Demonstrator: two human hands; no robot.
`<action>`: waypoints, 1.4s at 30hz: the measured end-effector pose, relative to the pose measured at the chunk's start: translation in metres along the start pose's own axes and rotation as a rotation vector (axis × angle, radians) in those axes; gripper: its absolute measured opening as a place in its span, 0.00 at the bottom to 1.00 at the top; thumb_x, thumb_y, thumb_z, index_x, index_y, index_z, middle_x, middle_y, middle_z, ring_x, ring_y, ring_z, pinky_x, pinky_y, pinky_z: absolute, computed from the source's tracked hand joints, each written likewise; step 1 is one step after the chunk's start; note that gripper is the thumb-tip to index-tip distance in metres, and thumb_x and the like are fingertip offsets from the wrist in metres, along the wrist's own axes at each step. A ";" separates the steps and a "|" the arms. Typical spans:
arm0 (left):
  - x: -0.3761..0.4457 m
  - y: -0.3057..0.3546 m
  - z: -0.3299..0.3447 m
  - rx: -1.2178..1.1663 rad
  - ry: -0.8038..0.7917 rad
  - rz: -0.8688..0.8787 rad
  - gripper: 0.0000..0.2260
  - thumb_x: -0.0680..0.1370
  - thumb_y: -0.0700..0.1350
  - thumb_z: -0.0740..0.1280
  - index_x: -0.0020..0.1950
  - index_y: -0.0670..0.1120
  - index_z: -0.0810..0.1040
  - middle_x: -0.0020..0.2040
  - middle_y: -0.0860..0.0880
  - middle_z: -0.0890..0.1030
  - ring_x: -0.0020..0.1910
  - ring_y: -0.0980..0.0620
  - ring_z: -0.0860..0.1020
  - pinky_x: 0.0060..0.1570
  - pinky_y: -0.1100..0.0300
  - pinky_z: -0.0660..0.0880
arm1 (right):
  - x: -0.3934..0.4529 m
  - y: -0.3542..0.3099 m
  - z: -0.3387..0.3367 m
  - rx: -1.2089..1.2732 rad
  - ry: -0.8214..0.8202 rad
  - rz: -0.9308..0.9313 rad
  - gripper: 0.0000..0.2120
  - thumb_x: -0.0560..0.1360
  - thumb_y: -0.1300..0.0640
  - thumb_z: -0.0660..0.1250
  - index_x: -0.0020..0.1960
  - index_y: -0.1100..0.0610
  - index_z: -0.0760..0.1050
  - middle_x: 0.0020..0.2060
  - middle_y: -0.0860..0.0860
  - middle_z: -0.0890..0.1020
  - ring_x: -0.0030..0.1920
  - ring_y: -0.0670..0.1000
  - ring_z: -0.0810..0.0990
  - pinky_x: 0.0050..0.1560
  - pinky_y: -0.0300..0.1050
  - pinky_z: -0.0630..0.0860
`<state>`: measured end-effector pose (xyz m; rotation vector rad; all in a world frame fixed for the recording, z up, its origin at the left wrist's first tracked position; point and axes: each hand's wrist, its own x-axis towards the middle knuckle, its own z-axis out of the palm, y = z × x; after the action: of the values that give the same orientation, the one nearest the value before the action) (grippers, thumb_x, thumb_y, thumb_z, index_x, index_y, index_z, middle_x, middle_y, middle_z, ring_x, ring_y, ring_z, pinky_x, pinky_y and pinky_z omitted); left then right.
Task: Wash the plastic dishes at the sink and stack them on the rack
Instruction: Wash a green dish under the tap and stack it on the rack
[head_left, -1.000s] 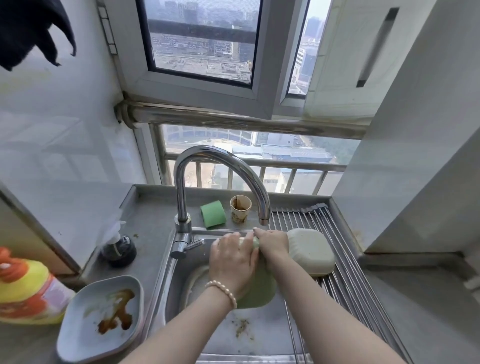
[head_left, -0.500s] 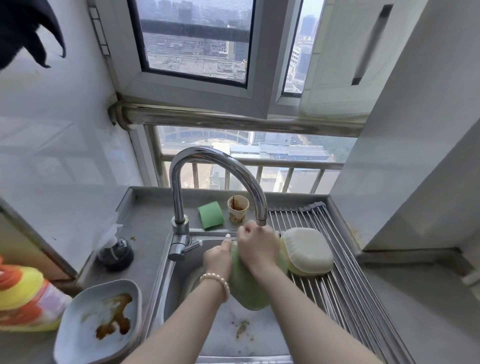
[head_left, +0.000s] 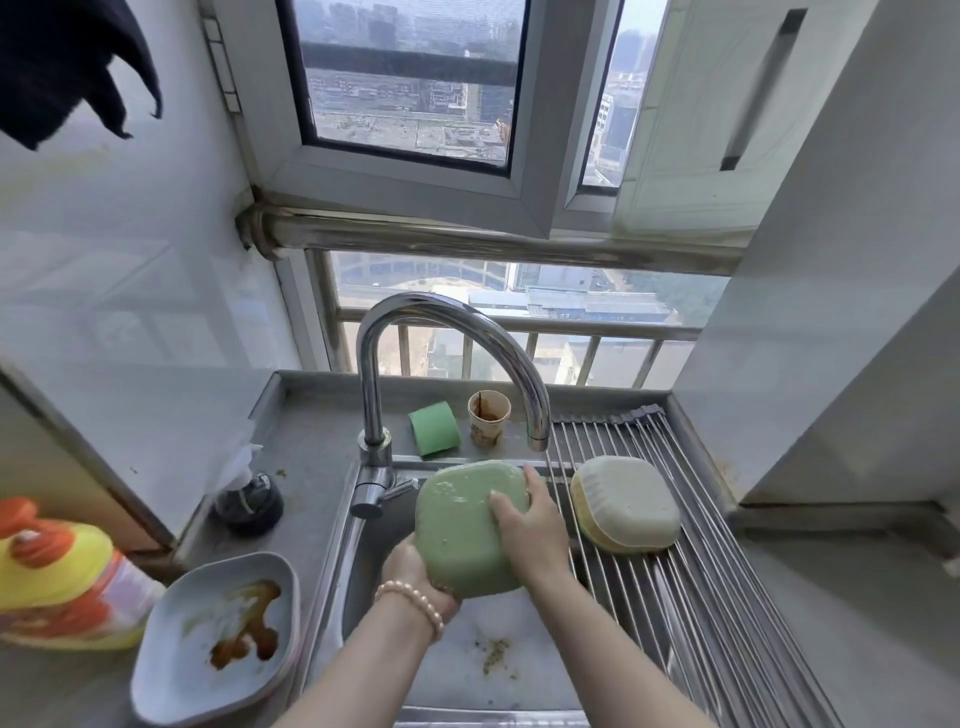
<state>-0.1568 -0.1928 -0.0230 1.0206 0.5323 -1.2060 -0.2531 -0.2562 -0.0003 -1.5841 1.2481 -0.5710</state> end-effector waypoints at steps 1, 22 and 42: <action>-0.003 0.000 0.000 0.015 0.011 0.012 0.13 0.81 0.44 0.57 0.48 0.39 0.80 0.36 0.39 0.83 0.29 0.42 0.82 0.24 0.49 0.78 | 0.010 -0.007 -0.003 0.075 -0.063 0.114 0.27 0.73 0.46 0.67 0.69 0.53 0.68 0.59 0.51 0.77 0.58 0.53 0.76 0.60 0.51 0.73; -0.009 0.019 0.018 0.656 -0.096 -0.118 0.14 0.75 0.45 0.62 0.51 0.36 0.79 0.43 0.40 0.83 0.40 0.41 0.82 0.42 0.46 0.80 | -0.017 0.019 -0.009 -0.645 0.200 -0.877 0.32 0.82 0.42 0.43 0.29 0.53 0.73 0.22 0.50 0.74 0.22 0.52 0.74 0.23 0.40 0.69; -0.007 0.007 -0.017 0.266 -0.404 -0.136 0.26 0.80 0.60 0.55 0.64 0.41 0.75 0.61 0.39 0.79 0.61 0.41 0.76 0.54 0.44 0.73 | -0.020 0.014 0.021 -0.767 -0.700 -0.365 0.31 0.82 0.43 0.44 0.77 0.56 0.35 0.77 0.54 0.39 0.76 0.48 0.35 0.74 0.47 0.33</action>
<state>-0.1501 -0.1741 -0.0231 0.9368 0.1269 -1.5873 -0.2485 -0.2290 -0.0168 -2.3897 0.6472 0.3102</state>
